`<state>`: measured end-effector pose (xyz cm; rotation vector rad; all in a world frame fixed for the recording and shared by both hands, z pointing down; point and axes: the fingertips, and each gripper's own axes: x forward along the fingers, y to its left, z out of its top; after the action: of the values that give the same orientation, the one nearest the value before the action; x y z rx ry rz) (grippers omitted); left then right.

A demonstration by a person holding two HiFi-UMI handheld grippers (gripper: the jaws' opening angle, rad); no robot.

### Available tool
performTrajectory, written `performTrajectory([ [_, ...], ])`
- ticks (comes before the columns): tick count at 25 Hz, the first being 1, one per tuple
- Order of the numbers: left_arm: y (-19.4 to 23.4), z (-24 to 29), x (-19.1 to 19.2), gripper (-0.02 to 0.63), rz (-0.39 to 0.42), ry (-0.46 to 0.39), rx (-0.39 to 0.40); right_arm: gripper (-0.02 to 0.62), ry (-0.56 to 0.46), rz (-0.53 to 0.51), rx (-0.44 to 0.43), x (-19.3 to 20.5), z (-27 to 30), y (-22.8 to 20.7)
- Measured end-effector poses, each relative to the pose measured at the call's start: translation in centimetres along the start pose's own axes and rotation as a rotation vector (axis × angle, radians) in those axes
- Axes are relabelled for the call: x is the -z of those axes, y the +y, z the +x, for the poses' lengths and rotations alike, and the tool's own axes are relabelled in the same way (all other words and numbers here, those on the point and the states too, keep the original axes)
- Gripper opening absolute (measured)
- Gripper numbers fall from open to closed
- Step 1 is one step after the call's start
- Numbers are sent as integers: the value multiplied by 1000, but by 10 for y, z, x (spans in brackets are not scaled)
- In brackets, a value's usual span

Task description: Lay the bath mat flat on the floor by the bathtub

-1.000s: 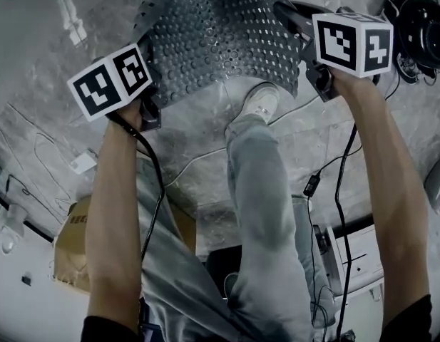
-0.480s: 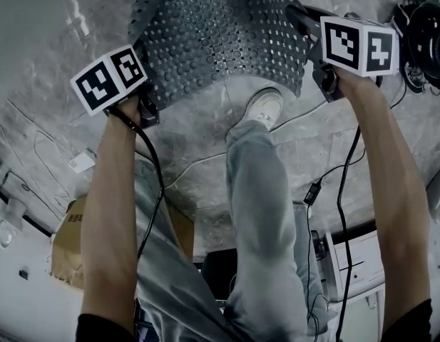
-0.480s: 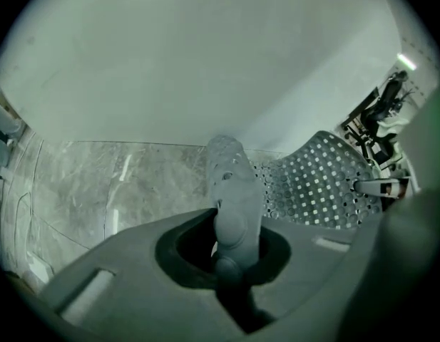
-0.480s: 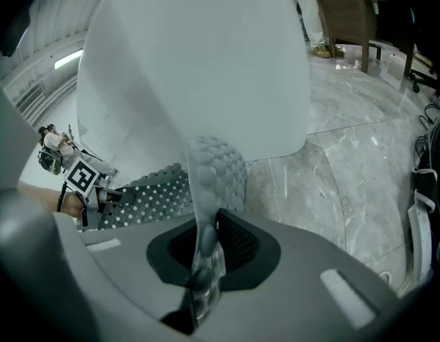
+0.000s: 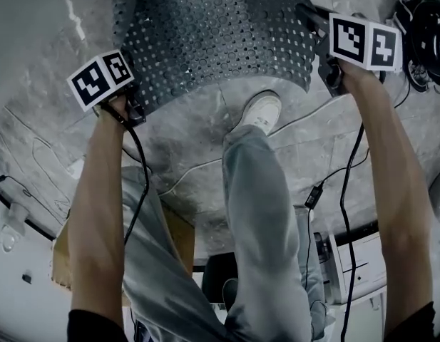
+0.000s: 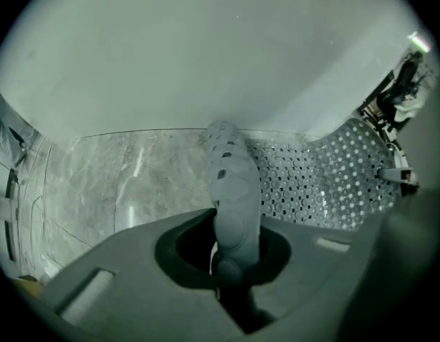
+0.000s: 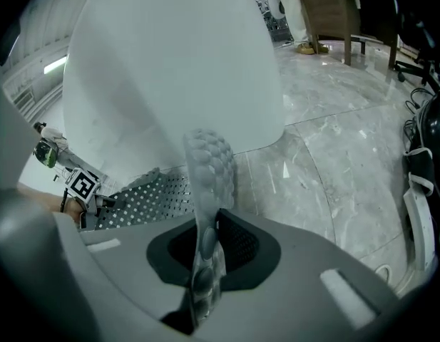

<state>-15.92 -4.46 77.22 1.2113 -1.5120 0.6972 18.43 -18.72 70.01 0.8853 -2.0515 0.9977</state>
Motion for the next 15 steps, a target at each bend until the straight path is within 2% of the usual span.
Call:
performTrajectory([
  [5, 15, 18, 10, 28, 69, 33, -56, 23, 6, 1, 25, 7, 10, -20],
  [7, 20, 23, 12, 29, 65, 40, -69, 23, -2, 12, 33, 8, 11, -28],
  [10, 29, 30, 20, 29, 29, 48, -86, 24, 18, -3, 52, 18, 13, -36],
  [15, 49, 42, 27, 29, -103, 33, -71, 25, 58, 29, 75, 27, 24, -52],
])
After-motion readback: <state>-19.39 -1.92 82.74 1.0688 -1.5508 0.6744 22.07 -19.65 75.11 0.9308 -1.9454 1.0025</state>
